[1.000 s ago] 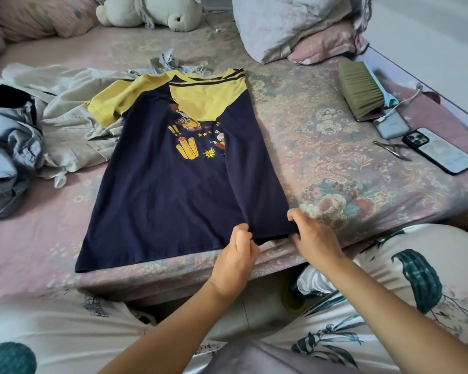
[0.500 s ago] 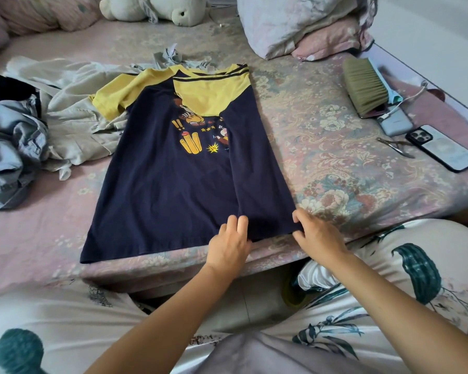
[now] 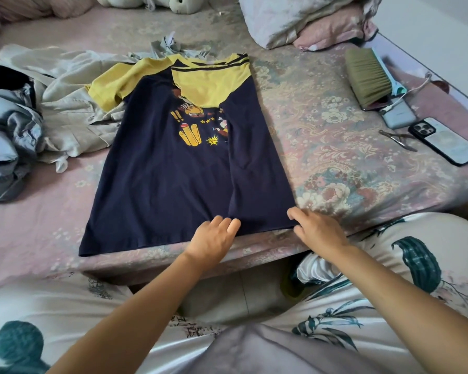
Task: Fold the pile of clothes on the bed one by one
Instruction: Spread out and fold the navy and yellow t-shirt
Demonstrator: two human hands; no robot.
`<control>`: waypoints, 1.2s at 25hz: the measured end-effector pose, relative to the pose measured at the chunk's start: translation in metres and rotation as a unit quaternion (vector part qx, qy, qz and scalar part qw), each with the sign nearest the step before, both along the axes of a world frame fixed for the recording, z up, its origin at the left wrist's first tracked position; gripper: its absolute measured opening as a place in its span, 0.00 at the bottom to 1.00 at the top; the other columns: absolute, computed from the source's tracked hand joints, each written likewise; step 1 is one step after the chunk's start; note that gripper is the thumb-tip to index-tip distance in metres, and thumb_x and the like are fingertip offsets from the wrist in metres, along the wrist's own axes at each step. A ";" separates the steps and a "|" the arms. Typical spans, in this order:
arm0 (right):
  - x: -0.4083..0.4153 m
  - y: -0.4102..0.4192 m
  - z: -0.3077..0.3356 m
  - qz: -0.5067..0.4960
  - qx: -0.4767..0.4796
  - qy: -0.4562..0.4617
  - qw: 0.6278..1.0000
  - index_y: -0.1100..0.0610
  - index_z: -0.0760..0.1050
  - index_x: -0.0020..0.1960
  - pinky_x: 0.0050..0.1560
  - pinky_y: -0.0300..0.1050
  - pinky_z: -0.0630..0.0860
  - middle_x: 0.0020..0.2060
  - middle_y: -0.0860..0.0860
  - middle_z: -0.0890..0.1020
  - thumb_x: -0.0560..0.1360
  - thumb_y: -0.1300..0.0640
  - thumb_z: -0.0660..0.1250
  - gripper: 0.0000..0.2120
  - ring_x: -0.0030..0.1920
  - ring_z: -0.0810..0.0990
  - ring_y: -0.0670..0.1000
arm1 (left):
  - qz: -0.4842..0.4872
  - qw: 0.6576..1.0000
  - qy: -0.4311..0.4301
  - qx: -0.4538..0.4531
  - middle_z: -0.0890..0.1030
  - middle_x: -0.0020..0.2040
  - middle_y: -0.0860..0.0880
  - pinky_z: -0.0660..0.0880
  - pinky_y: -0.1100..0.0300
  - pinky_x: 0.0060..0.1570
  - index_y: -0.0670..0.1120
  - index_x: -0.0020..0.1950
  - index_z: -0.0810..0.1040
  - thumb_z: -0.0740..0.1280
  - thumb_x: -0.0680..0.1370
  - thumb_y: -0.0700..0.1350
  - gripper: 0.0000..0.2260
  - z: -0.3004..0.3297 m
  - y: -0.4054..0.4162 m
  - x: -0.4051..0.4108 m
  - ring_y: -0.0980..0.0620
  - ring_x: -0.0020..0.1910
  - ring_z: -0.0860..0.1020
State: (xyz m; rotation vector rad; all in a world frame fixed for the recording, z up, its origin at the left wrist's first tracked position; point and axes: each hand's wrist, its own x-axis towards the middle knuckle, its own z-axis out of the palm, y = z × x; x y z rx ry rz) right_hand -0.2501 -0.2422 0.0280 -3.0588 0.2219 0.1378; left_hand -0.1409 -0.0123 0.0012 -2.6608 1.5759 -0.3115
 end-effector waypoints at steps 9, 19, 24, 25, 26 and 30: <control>0.002 -0.015 -0.006 0.119 -0.126 -0.056 0.983 0.58 0.76 0.48 0.33 0.50 0.75 0.39 0.55 0.77 0.60 0.49 0.80 0.22 0.38 0.78 0.57 | -0.059 0.996 -0.062 0.001 0.74 0.39 0.49 0.67 0.56 0.29 0.47 0.49 0.74 0.76 0.61 0.47 0.20 -0.001 0.009 0.011 0.49 0.34 0.73; 0.012 -0.054 0.015 0.356 -0.104 -0.116 0.922 0.55 0.78 0.45 0.61 0.46 0.67 0.61 0.54 0.79 0.71 0.66 0.69 0.07 0.63 0.76 0.53 | -0.179 0.982 -0.054 -0.028 0.69 0.33 0.49 0.64 0.62 0.20 0.46 0.41 0.64 0.63 0.59 0.27 0.18 0.027 0.003 0.009 0.53 0.27 0.66; -0.014 -0.089 0.029 0.349 -0.131 -0.054 0.926 0.54 0.79 0.47 0.63 0.47 0.65 0.62 0.53 0.78 0.75 0.60 0.58 0.10 0.63 0.77 0.51 | -0.195 0.981 -0.008 0.003 0.74 0.32 0.49 0.65 0.63 0.16 0.46 0.37 0.75 0.65 0.62 0.36 0.07 0.000 -0.029 -0.038 0.53 0.24 0.71; -0.019 -0.087 0.028 0.347 -0.121 -0.049 0.929 0.54 0.79 0.45 0.62 0.47 0.65 0.60 0.53 0.79 0.75 0.57 0.59 0.10 0.61 0.78 0.52 | -0.183 0.983 -0.002 0.022 0.74 0.32 0.51 0.64 0.64 0.16 0.47 0.39 0.76 0.68 0.62 0.39 0.07 -0.006 -0.032 -0.043 0.54 0.24 0.72; -0.017 -0.080 0.026 0.341 -0.107 -0.056 0.932 0.54 0.79 0.44 0.60 0.48 0.68 0.58 0.54 0.81 0.77 0.53 0.58 0.12 0.58 0.80 0.53 | -0.168 0.986 0.012 0.006 0.75 0.33 0.52 0.64 0.65 0.17 0.48 0.42 0.78 0.69 0.66 0.44 0.06 -0.006 -0.033 -0.042 0.54 0.24 0.74; 0.045 -0.024 0.021 0.180 -0.029 -0.128 0.975 0.59 0.80 0.56 0.58 0.53 0.75 0.59 0.58 0.80 0.78 0.44 0.52 0.25 0.59 0.79 0.57 | -0.004 0.983 0.034 -0.178 0.81 0.52 0.43 0.80 0.52 0.40 0.44 0.63 0.77 0.57 0.77 0.54 0.21 0.022 -0.013 0.025 0.43 0.48 0.81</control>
